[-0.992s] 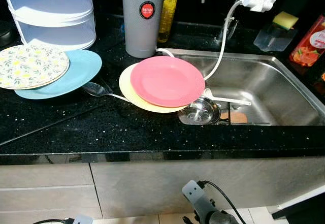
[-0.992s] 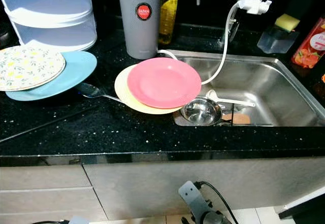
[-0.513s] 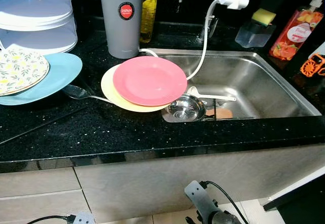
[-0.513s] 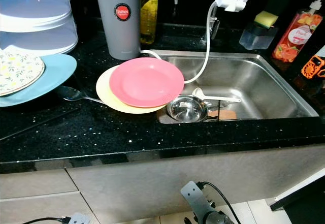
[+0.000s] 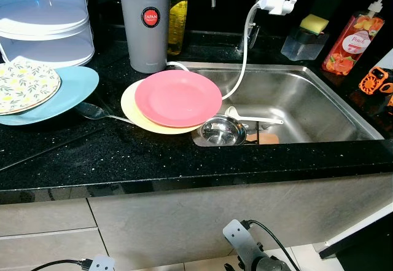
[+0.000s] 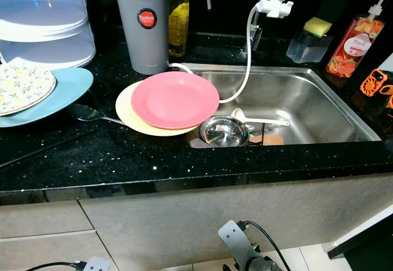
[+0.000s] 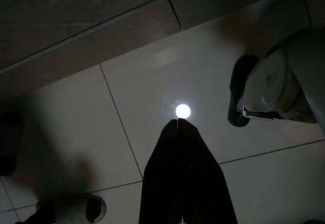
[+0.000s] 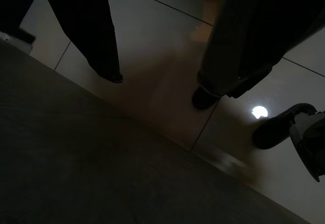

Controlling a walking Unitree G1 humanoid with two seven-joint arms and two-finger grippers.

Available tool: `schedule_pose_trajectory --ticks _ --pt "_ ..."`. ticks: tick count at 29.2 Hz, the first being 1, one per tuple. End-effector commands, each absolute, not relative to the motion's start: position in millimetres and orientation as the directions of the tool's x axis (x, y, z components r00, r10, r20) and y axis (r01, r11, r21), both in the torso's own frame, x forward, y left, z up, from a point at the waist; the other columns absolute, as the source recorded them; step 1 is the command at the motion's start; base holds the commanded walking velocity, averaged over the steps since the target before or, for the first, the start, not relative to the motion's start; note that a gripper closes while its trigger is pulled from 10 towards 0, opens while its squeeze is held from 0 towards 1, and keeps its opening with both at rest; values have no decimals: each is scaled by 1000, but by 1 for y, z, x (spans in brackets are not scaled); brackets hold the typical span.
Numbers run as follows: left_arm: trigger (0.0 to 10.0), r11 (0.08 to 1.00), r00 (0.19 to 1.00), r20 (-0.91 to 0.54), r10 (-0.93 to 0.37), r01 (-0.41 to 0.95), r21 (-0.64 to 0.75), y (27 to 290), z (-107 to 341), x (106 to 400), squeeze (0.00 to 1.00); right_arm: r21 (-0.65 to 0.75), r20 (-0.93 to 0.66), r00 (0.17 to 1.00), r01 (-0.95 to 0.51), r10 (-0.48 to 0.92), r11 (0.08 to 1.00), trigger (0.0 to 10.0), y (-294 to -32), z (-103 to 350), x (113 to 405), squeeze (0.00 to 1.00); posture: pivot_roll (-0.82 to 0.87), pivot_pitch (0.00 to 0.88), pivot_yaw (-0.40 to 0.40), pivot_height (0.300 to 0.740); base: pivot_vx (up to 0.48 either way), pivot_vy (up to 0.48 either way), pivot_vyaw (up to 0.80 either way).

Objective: Kitchen organization

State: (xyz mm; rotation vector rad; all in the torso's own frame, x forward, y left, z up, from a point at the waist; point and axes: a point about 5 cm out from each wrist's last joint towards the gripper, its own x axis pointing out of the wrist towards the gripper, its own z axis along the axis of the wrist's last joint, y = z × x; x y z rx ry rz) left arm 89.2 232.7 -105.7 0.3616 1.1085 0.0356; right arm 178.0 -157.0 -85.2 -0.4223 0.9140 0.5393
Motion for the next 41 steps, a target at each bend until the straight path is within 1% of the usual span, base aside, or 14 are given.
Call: schedule_pose_trajectory --ticks 1,20,26,28,30,31,32,34,35,37,38,39,40,41 --pt "10000 943 459 -867 192 157 292 225 -107 90 0 -121 -835 492 -600 246 791 10000 -161 -86 176 0 164 0 -128 740 0 0 0" --pt "10000 946 479 -861 173 161 280 221 -106 96 0 -124 -839 490 -595 237 794 10000 -162 -87 175 0 156 0 -121 740 0 0 0" --pt "10000 949 466 -870 160 169 265 222 -106 96 0 -197 -873 457 -647 168 736 10000 -170 -91 166 0 150 0 -117 740 0 0 0" --pt "10000 960 450 -884 128 169 225 221 -107 95 0 -241 -889 454 -584 66 775 10000 -186 -93 163 0 146 0 -103 740 0 0 0" --pt "10000 960 450 -884 128 169 225 221 -107 95 0 -241 -889 454 -584 66 775 10000 -186 -93 163 0 146 0 -103 740 0 0 0" --pt "10000 963 444 -890 108 176 205 221 -107 95 0 -247 -890 454 -529 25 812 10000 -192 -93 163 0 141 0 -98 740 0 0 0" --pt "10000 963 444 -890 108 176 205 221 -107 95 0 -247 -890 454 -529 25 812 10000 -192 -93 163 0 141 0 -98 740 0 0 0" --pt "10000 966 439 -894 86 183 183 220 -107 95 0 -220 -894 447 -373 -34 902 10000 -203 -93 160 0 133 0 -91 740 0 0 0" --pt "10000 966 439 -894 86 183 183 220 -107 95 0 -220 -894 447 -373 -34 902 10000 -203 -93 160 0 133 0 -91 740 0 0 0" --pt "10000 963 441 -894 82 194 184 219 -107 96 0 -168 -888 453 -173 -73 970 10000 -212 -92 159 0 133 0 -91 740 0 0 0" --pt "10000 962 442 -893 80 201 186 219 -107 97 0 -163 -887 454 -131 -87 978 10000 -215 -92 158 0 133 0 -91 740 0 0 0" --pt "10000 962 442 -893 80 201 186 219 -107 97 0 -163 -887 454 -131 -87 978 10000 -215 -92 158 0 133 0 -91 740 0 0 0" --pt "10000 959 444 -893 77 211 188 218 -107 99 0 -200 -886 456 -202 -89 959 10000 -215 -92 157 0 106 0 -72 740 0 0 0" --pt "10000 956 446 -892 74 224 191 217 -107 100 0 -248 -892 446 -347 -73 904 10000 -213 -94 153 0 97 0 -68 740 0 0 0"
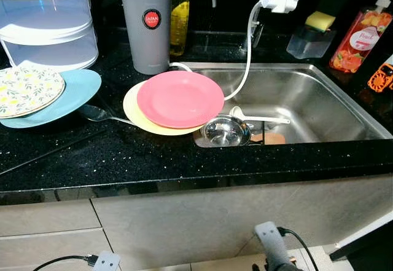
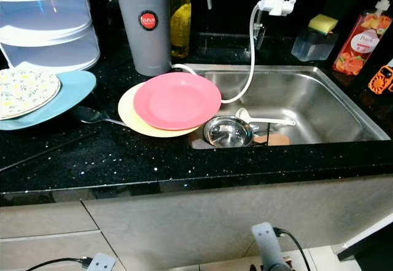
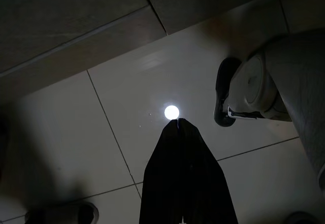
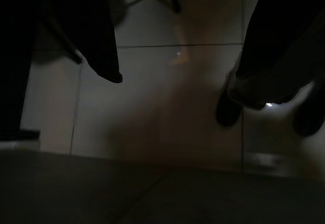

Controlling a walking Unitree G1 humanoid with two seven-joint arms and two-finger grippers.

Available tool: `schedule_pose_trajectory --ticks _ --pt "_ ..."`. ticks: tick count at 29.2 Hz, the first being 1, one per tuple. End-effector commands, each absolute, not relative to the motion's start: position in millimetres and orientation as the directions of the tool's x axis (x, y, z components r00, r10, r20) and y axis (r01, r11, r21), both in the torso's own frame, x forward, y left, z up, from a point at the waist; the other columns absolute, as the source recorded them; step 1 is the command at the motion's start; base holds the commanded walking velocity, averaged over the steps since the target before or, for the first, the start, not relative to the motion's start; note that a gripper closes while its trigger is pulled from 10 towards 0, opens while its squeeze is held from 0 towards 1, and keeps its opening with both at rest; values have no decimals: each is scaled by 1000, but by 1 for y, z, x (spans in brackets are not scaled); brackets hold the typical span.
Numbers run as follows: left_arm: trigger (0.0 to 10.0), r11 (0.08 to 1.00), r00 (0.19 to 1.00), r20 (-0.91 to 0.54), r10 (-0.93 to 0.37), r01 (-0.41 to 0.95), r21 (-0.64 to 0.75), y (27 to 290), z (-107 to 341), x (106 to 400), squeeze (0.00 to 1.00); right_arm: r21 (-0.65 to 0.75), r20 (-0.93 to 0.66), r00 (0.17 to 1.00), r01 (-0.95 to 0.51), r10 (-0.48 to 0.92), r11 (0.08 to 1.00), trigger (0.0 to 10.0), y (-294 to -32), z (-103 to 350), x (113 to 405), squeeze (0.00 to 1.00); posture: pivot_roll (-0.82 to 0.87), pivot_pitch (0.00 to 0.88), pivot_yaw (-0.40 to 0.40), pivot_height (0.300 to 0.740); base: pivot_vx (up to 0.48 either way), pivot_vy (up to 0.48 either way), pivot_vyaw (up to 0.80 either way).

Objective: Kitchen organization

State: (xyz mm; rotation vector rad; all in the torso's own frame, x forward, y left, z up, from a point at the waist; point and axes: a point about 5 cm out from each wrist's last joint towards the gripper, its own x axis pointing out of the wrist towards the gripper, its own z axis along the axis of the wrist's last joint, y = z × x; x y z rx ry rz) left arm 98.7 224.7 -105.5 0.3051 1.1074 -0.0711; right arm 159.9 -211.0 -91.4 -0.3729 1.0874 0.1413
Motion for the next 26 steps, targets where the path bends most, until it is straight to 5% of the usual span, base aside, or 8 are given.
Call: schedule_pose_trajectory --ticks 1,13,21,26 --pt "10000 953 447 -892 72 232 193 217 -107 101 0 -274 -897 437 -447 -59 852 10000 -210 -95 150 0 97 0 -68 740 0 0 0" --pt "10000 947 464 -883 63 251 199 216 -104 111 0 -238 -874 483 -343 -47 909 10000 -201 -93 160 0 99 0 -62 740 0 0 0" --pt "10000 966 529 -846 67 179 188 220 -99 118 0 -150 -703 679 146 -209 978 10000 -233 -60 208 0 121 8 -81 740 0 0 0" --pt "10000 981 601 -797 64 111 162 217 -94 130 0 -191 -657 714 154 -242 970 10000 -239 -53 214 0 131 17 -90 740 0 0 0"
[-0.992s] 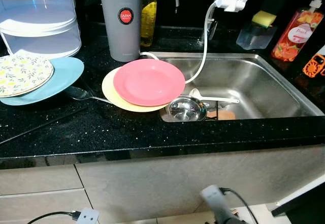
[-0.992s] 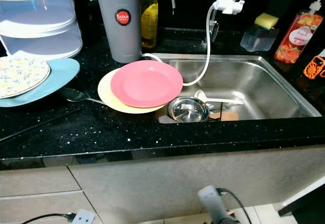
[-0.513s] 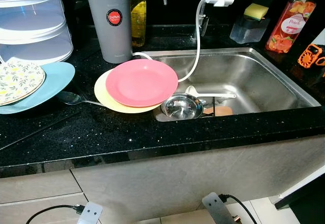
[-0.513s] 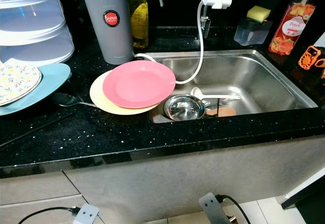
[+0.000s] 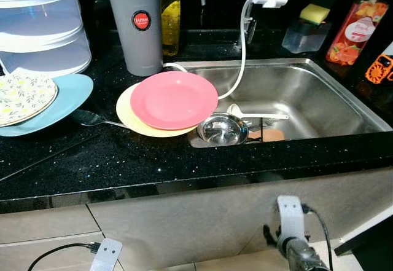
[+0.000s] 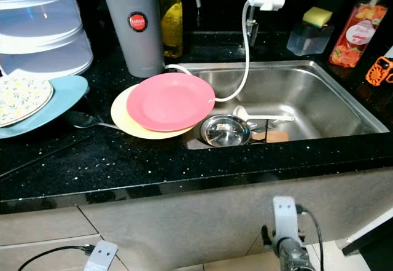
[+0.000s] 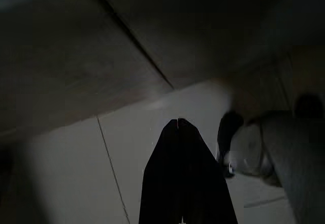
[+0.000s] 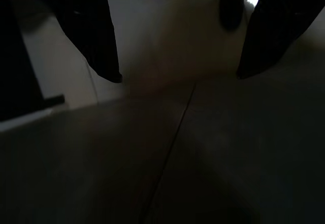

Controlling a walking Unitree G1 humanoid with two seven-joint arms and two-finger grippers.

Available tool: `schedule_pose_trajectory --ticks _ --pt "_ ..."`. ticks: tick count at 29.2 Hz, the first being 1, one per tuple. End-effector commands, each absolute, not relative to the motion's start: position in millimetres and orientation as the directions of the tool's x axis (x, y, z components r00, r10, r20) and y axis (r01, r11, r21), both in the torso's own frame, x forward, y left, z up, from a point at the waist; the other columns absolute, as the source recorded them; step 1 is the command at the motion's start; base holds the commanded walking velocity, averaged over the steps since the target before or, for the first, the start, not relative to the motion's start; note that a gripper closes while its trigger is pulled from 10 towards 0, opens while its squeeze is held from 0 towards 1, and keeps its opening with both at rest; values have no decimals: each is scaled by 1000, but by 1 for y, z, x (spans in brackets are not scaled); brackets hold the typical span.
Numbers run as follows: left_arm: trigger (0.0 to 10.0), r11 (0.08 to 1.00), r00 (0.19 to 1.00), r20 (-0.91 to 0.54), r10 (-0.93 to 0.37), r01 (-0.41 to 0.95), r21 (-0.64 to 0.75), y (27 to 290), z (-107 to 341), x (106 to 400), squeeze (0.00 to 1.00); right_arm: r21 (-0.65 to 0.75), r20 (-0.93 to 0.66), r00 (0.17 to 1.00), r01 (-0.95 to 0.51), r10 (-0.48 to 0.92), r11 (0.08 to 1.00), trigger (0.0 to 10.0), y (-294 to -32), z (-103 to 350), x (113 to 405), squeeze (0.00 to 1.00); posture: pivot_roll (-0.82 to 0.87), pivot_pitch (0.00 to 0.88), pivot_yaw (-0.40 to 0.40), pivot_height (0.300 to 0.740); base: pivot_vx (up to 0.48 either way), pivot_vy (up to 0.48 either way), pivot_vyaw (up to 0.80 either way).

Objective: Kitchen organization

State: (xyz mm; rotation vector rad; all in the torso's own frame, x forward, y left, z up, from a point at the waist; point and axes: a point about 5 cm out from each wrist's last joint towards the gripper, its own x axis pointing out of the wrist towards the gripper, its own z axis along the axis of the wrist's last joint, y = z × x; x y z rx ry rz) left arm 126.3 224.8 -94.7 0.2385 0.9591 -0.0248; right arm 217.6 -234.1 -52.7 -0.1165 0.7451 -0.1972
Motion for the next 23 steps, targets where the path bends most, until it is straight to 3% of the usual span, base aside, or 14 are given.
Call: schedule_pose_trajectory --ticks 1,2,4,5,8,9,11,14,16,23 --pt "10000 981 601 -797 64 111 162 217 -94 130 0 -191 -657 714 154 -242 970 10000 -239 -53 214 0 131 17 -90 740 0 0 0" --pt "10000 978 618 -785 41 135 158 211 -93 133 0 -218 -678 657 247 -329 944 10000 -252 -57 203 0 132 21 -92 740 0 0 0" --pt "10000 976 619 -785 34 149 160 210 -94 132 0 -232 -691 619 300 -374 925 10000 -258 -59 196 0 131 27 -99 740 0 0 0" --pt "10000 975 611 -791 43 148 167 211 -95 128 0 -266 -707 537 401 -460 877 10000 -274 -64 176 0 130 20 -92 740 0 0 0" --pt "10000 974 602 -797 50 149 173 213 -96 124 0 -288 -702 497 457 -510 842 10000 -284 -65 166 0 127 18 -80 740 0 0 0" --pt "10000 968 581 -812 45 176 179 216 -97 117 0 -329 -663 413 588 -624 739 10000 -311 -59 150 0 114 23 -63 740 0 0 0" --pt "10000 962 570 -821 32 205 180 218 -98 114 0 -338 -619 369 672 -694 659 10000 -329 -51 145 0 101 25 -56 740 0 0 0" --pt "10000 961 570 -821 30 210 180 220 -98 114 0 -343 -559 387 697 -734 629 10000 -342 -40 150 0 88 22 -45 740 0 0 0" --pt "10000 959 576 -817 32 214 188 224 -95 118 0 -353 -414 482 697 -772 625 10000 -360 -13 172 0 73 19 -21 740 0 0 0" --pt "10000 945 600 -800 -8 266 190 222 -90 136 0 -253 -109 525 806 -844 535 10000 -380 51 215 0 40 26 5 740 0 0 0"
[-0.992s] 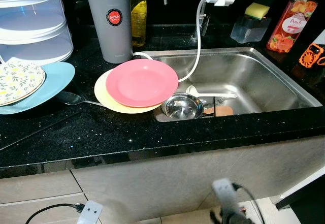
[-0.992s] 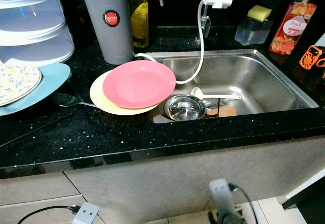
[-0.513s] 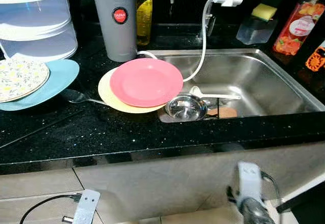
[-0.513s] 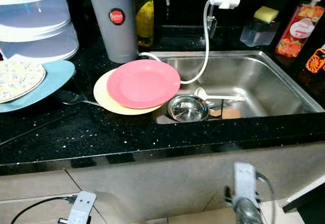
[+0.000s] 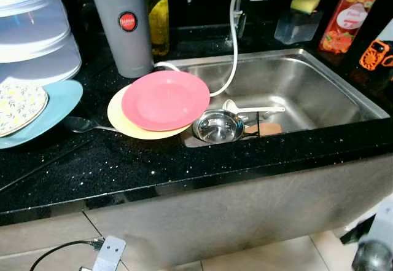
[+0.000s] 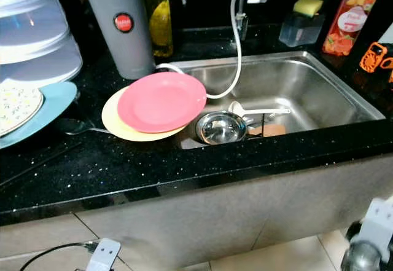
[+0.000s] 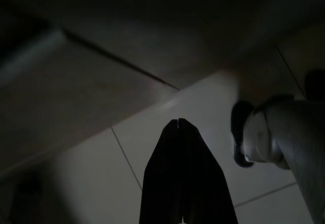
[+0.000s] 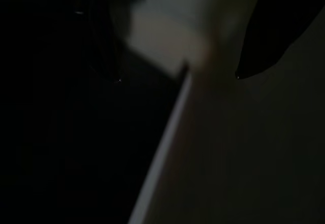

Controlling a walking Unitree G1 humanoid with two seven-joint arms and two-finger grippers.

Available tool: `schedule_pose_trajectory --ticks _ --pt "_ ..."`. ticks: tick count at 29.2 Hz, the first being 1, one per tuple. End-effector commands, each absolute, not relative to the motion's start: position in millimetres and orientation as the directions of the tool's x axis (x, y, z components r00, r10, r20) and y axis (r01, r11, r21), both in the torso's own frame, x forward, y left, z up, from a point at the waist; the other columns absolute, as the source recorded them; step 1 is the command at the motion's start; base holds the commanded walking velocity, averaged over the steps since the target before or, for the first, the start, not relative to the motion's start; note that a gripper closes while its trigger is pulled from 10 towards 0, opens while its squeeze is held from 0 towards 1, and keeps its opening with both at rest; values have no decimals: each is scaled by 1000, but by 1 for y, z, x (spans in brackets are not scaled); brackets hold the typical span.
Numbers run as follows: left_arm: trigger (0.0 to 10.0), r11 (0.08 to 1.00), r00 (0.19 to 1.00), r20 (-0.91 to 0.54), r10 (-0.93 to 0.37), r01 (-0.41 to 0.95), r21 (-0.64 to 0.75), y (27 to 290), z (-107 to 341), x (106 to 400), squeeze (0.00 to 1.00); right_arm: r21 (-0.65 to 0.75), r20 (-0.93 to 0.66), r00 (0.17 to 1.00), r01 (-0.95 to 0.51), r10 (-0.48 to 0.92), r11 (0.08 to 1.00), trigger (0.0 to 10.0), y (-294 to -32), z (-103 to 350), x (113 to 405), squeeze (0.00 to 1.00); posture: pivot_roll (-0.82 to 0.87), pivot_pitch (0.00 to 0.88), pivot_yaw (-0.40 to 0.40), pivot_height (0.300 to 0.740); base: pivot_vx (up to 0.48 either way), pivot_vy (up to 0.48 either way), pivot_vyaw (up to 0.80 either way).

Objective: Kitchen organization

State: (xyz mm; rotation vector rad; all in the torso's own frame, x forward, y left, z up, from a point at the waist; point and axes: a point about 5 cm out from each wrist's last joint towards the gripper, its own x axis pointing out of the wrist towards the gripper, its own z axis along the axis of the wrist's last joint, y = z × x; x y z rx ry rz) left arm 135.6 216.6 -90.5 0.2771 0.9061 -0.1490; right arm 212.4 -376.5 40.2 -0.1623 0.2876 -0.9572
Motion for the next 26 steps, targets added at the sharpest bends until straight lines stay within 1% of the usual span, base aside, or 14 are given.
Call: schedule_pose_trajectory --ticks 1,5,9,10,11,14,15,17,20,21,23,24,25,26 --pt "10000 945 601 -799 -9 266 190 222 -89 137 0 -249 -79 519 816 -851 521 10000 -382 57 218 0 40 26 5 740 0 0 0" --pt "10000 937 604 -797 -36 299 184 217 -88 141 0 -174 184 416 906 -891 387 10000 -394 120 233 0 24 31 22 740 0 0 0" --pt "10000 935 598 -801 -37 303 182 217 -89 140 0 -124 303 397 918 -866 377 10000 -394 153 240 0 15 37 29 740 0 0 0" --pt "10000 934 588 -808 -38 308 180 217 -90 137 0 -48 455 374 916 -808 398 10000 -388 203 249 0 15 37 29 740 0 0 0" --pt "10000 933 583 -812 -39 312 179 217 -91 136 0 -12 529 365 906 -766 424 10000 -382 230 253 0 15 37 29 740 0 0 0" --pt "10000 932 578 -815 -40 315 178 218 -91 135 0 25 598 355 888 -719 459 10000 -373 260 257 0 10 42 31 740 0 0 0" --pt "10000 932 575 -818 -38 315 178 218 -91 135 0 43 656 370 852 -658 522 10000 -361 285 263 0 10 42 31 740 0 0 0" --pt "10000 932 573 -819 -37 314 178 218 -91 134 0 50 691 376 827 -618 560 10000 -352 301 266 0 16 38 24 740 0 0 0" --pt "10000 936 566 -824 -28 304 177 219 -92 133 0 51 776 433 680 -458 731 10000 -316 346 282 0 18 36 19 740 0 0 0" --pt "10000 936 566 -824 -28 304 177 219 -92 133 0 51 776 433 680 -458 731 10000 -316 346 282 0 18 36 19 740 0 0 0" --pt "10000 939 560 -828 -22 296 175 219 -93 131 0 -23 782 543 517 -307 856 10000 -284 360 298 0 18 36 18 740 0 0 0" --pt "10000 939 560 -828 -22 296 175 219 -93 131 0 -23 782 543 517 -307 856 10000 -284 360 298 0 18 36 18 740 0 0 0" --pt "10000 943 556 -831 -9 282 178 220 -94 130 0 -238 725 688 290 -29 927 10000 -234 357 315 0 33 27 7 740 0 0 0" --pt "10000 943 556 -831 -9 282 178 220 -94 130 0 -238 725 688 290 -29 927 10000 -234 357 315 0 33 27 7 740 0 0 0"
